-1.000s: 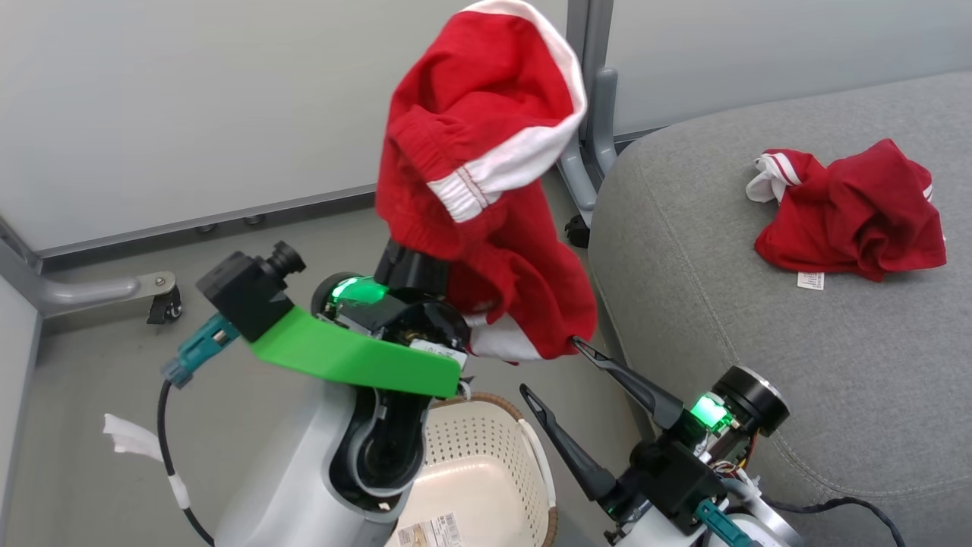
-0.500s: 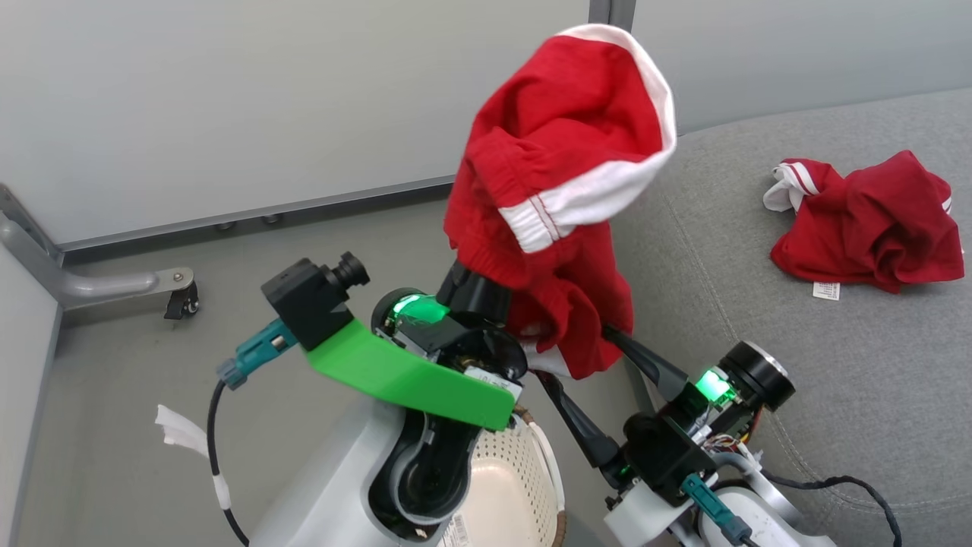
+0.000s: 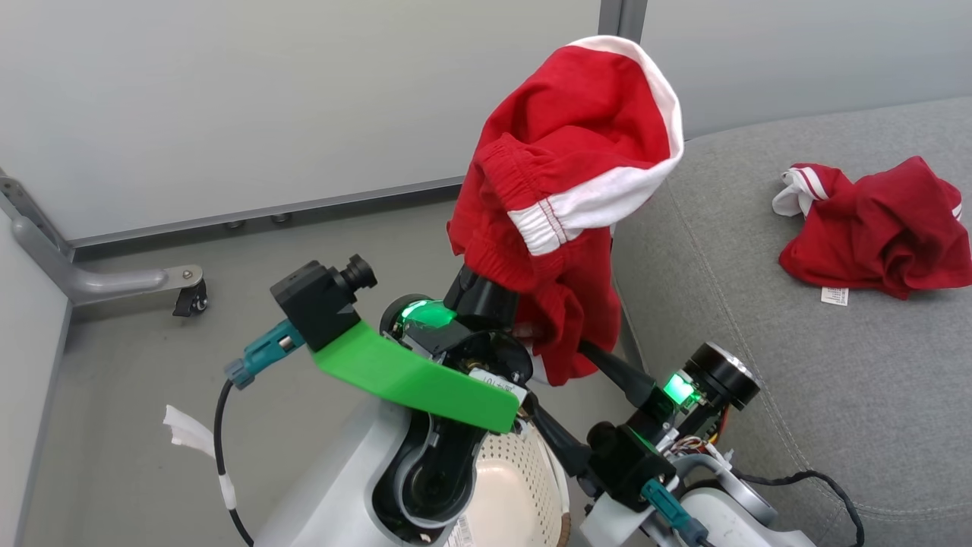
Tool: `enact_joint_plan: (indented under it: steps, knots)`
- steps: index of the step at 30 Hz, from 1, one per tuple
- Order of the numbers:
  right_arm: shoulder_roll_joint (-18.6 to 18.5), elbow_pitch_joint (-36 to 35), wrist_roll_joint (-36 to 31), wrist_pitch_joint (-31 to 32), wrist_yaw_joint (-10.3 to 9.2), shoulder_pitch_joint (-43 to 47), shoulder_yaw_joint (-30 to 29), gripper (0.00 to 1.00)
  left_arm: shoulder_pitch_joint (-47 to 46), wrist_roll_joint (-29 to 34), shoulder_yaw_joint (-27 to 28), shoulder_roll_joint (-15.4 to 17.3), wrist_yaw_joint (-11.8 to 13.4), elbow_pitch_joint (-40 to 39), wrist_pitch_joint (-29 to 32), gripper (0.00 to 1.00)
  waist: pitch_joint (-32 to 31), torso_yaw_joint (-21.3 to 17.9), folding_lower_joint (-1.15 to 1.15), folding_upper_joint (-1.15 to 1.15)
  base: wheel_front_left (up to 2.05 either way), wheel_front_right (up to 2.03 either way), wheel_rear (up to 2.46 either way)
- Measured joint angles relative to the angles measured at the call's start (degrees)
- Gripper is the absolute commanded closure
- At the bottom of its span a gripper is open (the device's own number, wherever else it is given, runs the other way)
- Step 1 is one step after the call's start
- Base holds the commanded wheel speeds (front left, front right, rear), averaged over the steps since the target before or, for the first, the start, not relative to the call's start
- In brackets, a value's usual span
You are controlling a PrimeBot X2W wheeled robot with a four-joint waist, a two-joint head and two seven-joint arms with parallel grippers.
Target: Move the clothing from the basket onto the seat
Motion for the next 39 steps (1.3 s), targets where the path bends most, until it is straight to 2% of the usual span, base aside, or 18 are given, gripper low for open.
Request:
enact_joint_plan:
  steps: [6,22,23,24,25,39]
  knots:
    - [1.65,3.04,-2.59,0.00,0.00,-0.97,-2.45,0.00,0.01,-0.76,-0.73,0.00,0.00,-0.15,0.00,1.00,-0.06,0.43,0.00,0.00,0.00,0.00,0.00]
    - [4.44,-0.51,-1.67,0.00,0.00,-1.06,-8.17,0.00,0.10,-0.77,-2.75,0.00,0.00,2.77,0.00,1.00,0.15,1.01,0.00,0.00,0.00,0.00,0.00]
    - [4.49,-0.13,-1.26,0.00,0.00,-0.98,-8.05,0.28,0.10,-0.80,-2.81,0.00,0.00,2.77,0.00,1.00,0.11,1.03,0.00,0.00,0.00,0.00,0.00]
    - [4.57,0.34,-0.81,0.00,0.00,-0.94,-7.90,0.68,0.11,-0.85,-2.86,0.00,-0.01,2.77,0.00,1.00,0.06,1.05,0.00,0.00,0.00,0.00,0.00]
    - [4.58,0.63,-0.75,0.00,0.00,-0.93,-7.75,1.00,0.11,-0.86,-2.86,0.00,-0.01,2.77,0.00,1.00,0.02,1.06,0.00,0.00,0.00,0.00,0.00]
    - [4.72,0.48,1.42,0.00,0.00,-0.11,-10.20,1.00,0.62,-0.99,-3.00,0.00,-0.25,3.04,0.00,1.00,-0.53,0.94,0.00,0.00,0.00,0.00,0.00]
